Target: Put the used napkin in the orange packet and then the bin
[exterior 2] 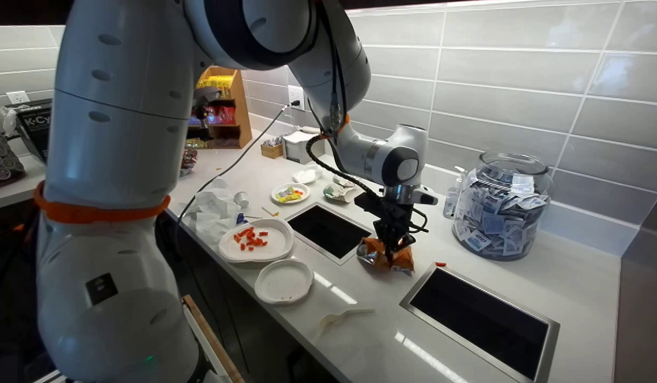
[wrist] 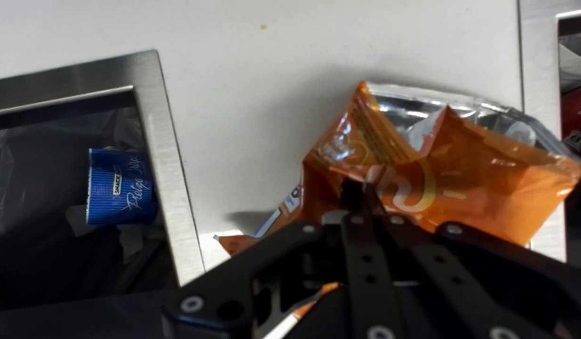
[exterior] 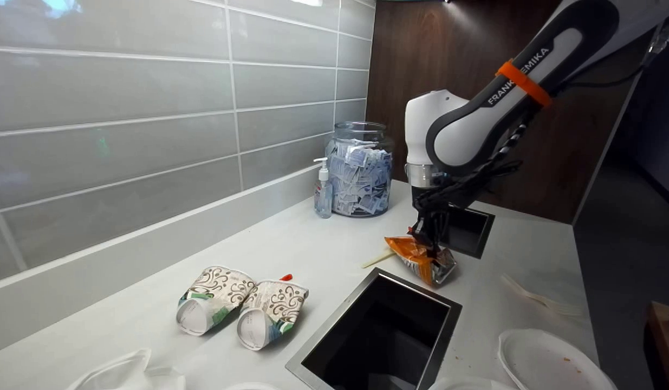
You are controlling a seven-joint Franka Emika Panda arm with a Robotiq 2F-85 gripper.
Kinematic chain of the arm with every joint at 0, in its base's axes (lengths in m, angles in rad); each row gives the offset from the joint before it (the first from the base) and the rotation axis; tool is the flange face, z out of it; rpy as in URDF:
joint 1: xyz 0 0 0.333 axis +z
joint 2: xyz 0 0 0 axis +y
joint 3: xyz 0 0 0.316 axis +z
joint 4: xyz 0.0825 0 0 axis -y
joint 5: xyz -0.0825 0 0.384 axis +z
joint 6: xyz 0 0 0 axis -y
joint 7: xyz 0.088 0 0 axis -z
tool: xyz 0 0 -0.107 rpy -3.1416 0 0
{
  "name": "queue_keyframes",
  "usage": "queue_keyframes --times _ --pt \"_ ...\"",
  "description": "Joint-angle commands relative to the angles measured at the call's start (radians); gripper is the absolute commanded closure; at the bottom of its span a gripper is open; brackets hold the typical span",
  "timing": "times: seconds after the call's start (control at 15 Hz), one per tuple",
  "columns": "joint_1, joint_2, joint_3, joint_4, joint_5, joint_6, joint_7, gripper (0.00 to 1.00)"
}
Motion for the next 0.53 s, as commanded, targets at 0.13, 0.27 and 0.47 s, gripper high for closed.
queue_keyframes --times 0.13,0.27,0.47 --pt "-0.021 0.017 0.002 0.054 0.044 -0.098 -0.002 1.0" --pt "-0.034 0.003 0.007 0.068 0.074 -0.147 -0.013 1.0" --pt "-0.048 -0.028 0.012 0.083 0.124 -0.219 -0.024 1.0"
